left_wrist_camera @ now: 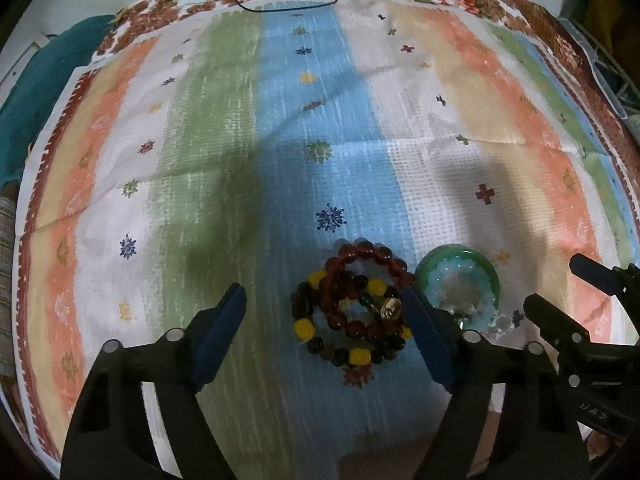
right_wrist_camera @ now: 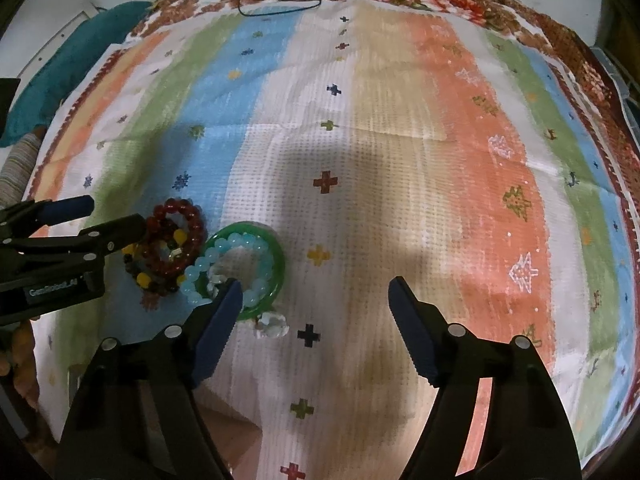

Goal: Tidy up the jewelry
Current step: 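Lower left tool onto red bead bracelet while right tool lowers onto green jade bangle, then close left tool on red bead bracelet while right tool closes on green bangle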

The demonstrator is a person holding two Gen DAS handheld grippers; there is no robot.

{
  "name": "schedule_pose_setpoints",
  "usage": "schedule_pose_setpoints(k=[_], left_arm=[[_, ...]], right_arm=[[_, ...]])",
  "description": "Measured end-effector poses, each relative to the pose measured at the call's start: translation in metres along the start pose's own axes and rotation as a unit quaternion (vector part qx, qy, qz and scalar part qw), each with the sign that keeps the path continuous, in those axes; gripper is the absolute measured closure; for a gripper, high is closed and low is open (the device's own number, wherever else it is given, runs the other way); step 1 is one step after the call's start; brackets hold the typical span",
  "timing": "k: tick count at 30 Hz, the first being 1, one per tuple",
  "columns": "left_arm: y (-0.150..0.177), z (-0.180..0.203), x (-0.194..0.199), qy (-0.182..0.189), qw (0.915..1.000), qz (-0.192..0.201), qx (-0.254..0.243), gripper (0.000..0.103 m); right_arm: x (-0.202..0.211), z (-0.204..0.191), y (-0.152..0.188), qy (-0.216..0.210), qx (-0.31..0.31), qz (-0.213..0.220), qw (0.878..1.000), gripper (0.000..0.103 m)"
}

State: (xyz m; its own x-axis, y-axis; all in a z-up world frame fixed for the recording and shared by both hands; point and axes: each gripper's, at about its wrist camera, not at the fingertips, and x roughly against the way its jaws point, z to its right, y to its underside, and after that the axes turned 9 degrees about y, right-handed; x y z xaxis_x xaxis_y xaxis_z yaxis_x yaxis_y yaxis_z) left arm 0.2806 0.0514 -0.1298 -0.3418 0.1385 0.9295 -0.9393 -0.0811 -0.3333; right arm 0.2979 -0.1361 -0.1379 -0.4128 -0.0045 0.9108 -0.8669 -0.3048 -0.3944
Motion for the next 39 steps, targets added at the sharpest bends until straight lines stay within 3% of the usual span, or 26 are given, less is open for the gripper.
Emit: schedule_pose_setpoints(k=[20,25,31,34,37,39], left_arm=[[-0.011,0.002,-0.035,0.009,0.9993,-0.029,-0.022,0.057],[-0.01,0.002,-0.042,0.008,0.999,-0.037,-0.023,0.072],[-0.011,0.004,-0.046,-0.002,0.999,-0.033,-0.031,0.078],[-0.012,0.005,-0.047,0.0,0.9988,-0.031,-0.037,0.082],[-0.013,0.004,-0.048,0.004,0.999,-0.03,-0.034,0.084],[-0.013,0.003,-0.047,0.006,0.999,-0.029,-0.032,0.084]], right_arm=[[-0.031,-0.011,-0.011,0.018,0.017,-0.02,0.999,0.042],[-0.035,-0.012,-0.014,0.025,0.02,-0.021,0.999,0.046],[-0.043,-0.017,-0.015,0.031,0.031,-0.024,0.999,0.05],[-0.046,-0.02,-0.015,0.031,0.04,-0.024,0.998,0.055],[-0.047,-0.026,-0.014,0.027,0.055,-0.024,0.998,0.068],[-0.047,-0.029,-0.015,0.018,0.059,-0.022,0.998,0.083]])
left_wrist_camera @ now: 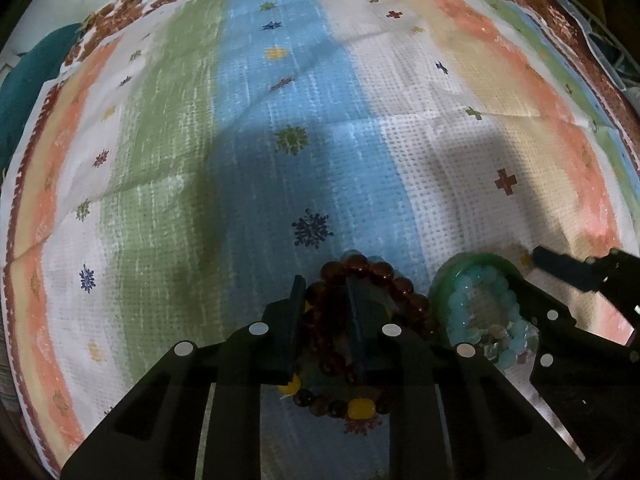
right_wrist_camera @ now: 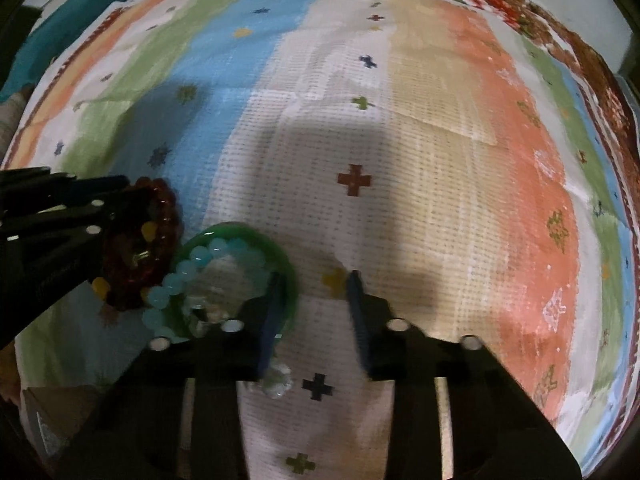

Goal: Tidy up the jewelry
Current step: 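Close left tool on red bead bracelet while right tool closes on green bangle, then lift both held bracelets and carry them over the silver tin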

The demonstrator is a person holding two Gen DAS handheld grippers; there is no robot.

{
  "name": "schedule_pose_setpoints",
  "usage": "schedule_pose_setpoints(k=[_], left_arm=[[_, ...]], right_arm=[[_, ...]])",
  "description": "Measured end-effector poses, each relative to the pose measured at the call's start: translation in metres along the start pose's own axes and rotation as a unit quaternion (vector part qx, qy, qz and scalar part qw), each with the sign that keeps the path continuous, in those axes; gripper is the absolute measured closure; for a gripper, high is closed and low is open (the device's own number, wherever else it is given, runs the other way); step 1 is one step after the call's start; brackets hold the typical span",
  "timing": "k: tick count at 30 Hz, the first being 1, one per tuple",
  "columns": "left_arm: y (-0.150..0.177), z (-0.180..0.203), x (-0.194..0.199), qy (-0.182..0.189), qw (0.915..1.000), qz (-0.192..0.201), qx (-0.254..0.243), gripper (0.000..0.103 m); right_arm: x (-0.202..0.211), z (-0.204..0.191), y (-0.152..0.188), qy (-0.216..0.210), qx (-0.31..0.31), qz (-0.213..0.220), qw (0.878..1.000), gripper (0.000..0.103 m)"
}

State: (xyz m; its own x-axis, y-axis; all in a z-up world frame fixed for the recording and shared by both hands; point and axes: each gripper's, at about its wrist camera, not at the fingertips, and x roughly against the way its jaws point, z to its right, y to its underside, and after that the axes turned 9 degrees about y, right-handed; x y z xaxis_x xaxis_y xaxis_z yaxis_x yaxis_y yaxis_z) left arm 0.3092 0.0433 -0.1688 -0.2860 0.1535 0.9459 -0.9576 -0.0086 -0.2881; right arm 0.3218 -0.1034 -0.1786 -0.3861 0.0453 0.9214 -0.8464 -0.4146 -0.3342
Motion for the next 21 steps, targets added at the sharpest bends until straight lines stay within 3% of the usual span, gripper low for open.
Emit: schedule_pose_setpoints(k=[3,21], left_arm=[[-0.001,-0.002,0.002,0.002,1.0,0.0,0.005,0.09],[0.003,0.01,0.05,0.014,0.9992,0.036,0.005,0.09]], right_arm=[[0.001,-0.002,0.001,-0.012,0.003,0.001,1.0,0.095],[0.03,0.008,0.0,-0.044,-0.018,0.026,0.999,0.095]])
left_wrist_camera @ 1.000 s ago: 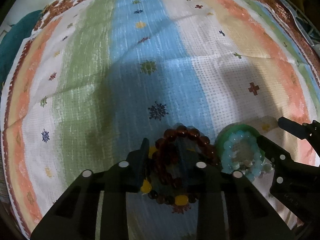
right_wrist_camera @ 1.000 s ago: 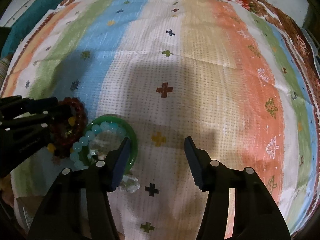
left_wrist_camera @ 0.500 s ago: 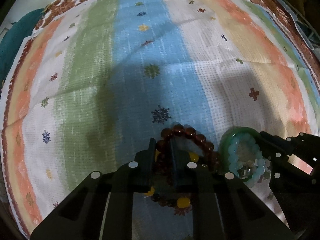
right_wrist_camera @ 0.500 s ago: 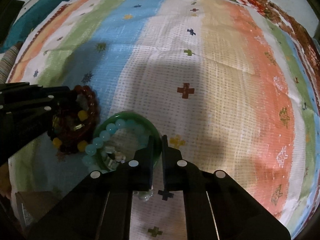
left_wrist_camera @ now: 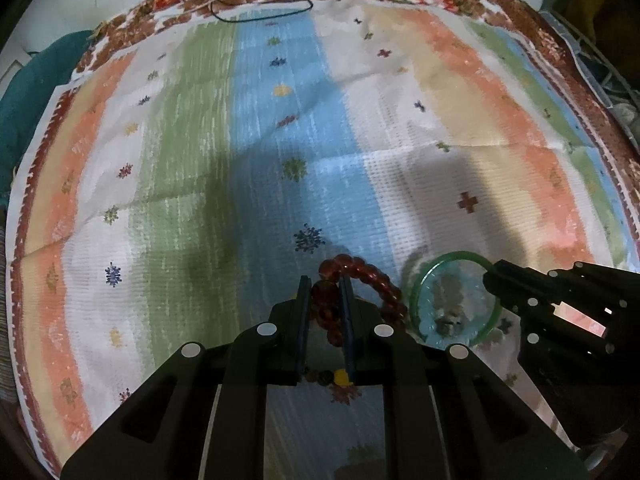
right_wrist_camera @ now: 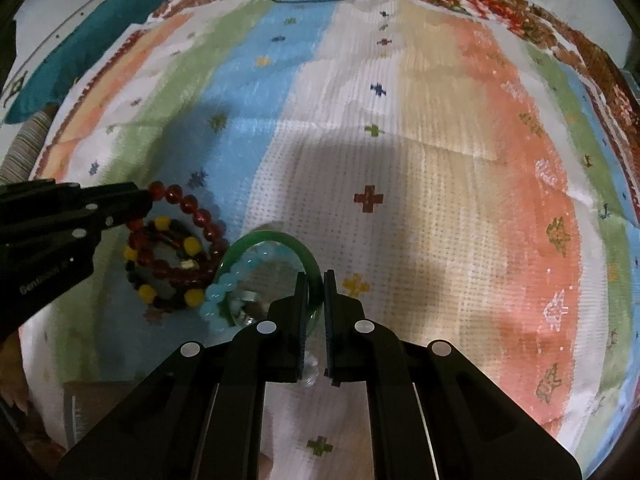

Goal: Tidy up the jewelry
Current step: 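Lift both held bracelets and carry them over the silver tin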

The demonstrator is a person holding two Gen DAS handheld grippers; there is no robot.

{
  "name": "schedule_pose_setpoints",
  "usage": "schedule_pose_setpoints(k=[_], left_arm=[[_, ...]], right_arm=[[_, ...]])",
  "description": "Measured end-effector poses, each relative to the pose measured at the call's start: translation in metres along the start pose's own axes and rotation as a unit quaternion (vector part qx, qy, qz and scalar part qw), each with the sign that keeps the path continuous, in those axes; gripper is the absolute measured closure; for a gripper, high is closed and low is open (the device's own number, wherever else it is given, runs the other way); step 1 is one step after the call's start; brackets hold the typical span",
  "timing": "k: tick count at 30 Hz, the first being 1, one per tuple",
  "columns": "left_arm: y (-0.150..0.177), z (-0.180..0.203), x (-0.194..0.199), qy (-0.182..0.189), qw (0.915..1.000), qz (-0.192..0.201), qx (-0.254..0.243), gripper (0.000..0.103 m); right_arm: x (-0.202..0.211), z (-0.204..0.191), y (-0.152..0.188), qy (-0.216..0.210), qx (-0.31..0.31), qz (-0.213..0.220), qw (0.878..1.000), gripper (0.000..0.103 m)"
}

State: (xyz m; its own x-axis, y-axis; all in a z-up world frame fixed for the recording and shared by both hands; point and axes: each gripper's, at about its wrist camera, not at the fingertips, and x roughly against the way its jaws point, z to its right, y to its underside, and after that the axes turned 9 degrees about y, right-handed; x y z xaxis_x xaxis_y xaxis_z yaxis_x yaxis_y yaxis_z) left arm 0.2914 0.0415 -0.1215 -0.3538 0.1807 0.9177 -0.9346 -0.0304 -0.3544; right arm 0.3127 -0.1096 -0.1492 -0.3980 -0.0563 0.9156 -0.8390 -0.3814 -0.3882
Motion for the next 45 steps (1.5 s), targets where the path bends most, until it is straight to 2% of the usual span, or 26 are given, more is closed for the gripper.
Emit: schedule_pose_setpoints(k=[12,45], left_arm=[[0.004,0.004,0.026,0.001,0.9998,0.022,-0.001,0.09],[0.035,0.014,0.079,0.023,0.998,0.058,0.011,0.09]], right_arm=[[0.031,0.007,0.005,-0.018,-0.016,0.027,0.999,0.095],[0.084,0.016,0.034,-0.006,-0.022,0.07,0.997,0.094]])
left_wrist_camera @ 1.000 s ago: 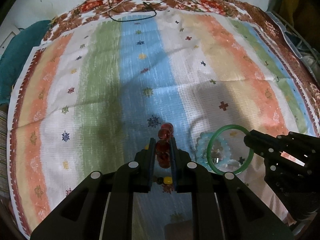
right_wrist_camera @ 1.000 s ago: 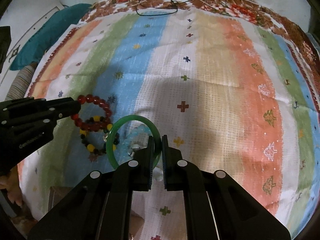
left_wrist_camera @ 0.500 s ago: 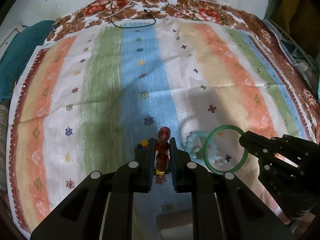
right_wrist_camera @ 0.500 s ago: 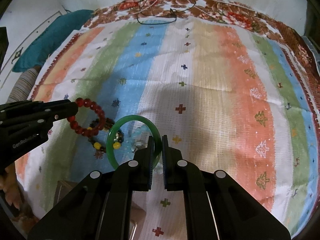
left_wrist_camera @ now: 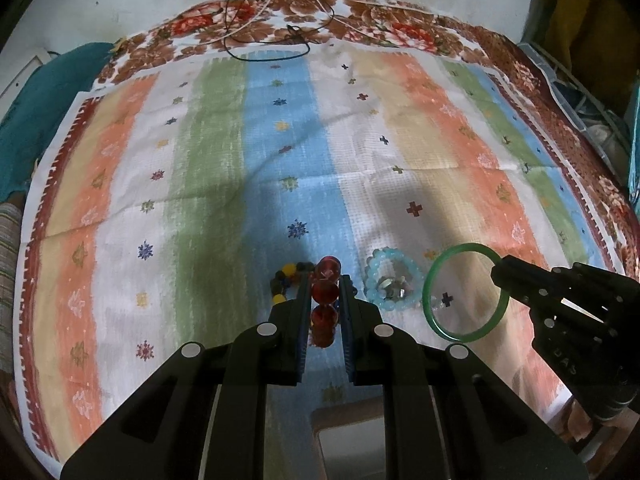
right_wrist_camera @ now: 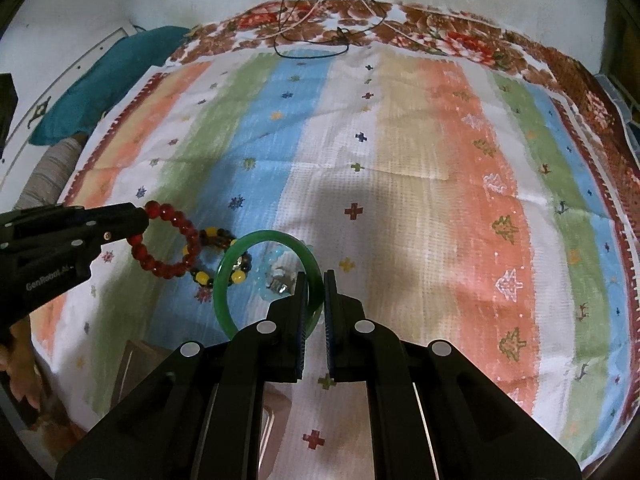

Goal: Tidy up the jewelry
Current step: 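Lift both held bracelets and carry them over the silver tin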

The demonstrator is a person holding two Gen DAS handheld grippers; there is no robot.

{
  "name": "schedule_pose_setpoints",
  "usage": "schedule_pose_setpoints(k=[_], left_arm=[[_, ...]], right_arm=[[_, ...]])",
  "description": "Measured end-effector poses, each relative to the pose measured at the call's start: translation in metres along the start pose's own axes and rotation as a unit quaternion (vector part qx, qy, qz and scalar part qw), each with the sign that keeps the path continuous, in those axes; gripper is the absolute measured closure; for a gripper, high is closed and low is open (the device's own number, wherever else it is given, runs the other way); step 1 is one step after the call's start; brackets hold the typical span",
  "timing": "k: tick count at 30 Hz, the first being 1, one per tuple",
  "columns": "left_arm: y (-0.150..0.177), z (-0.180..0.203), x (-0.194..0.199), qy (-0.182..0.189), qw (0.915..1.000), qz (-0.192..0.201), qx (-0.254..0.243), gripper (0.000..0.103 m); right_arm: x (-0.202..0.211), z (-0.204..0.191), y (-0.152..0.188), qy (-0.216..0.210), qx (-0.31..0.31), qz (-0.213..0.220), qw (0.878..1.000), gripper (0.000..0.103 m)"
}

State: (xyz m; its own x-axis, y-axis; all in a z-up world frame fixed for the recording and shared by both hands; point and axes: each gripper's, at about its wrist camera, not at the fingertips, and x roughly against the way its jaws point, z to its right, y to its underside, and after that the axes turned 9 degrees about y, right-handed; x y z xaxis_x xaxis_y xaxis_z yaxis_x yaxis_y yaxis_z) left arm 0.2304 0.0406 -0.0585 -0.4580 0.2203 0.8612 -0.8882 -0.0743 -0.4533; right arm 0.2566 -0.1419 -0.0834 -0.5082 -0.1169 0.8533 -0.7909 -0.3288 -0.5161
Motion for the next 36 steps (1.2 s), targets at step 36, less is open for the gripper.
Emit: schedule_pose_setpoints(k=[36], left_arm=[[0.042,0.028,0.061,0.024,0.9983,0.048,-0.024,0.09]], right_arm=[[0.054,-0.006,0.033,-0.01,0.004,0.047,0.999,0.094]])
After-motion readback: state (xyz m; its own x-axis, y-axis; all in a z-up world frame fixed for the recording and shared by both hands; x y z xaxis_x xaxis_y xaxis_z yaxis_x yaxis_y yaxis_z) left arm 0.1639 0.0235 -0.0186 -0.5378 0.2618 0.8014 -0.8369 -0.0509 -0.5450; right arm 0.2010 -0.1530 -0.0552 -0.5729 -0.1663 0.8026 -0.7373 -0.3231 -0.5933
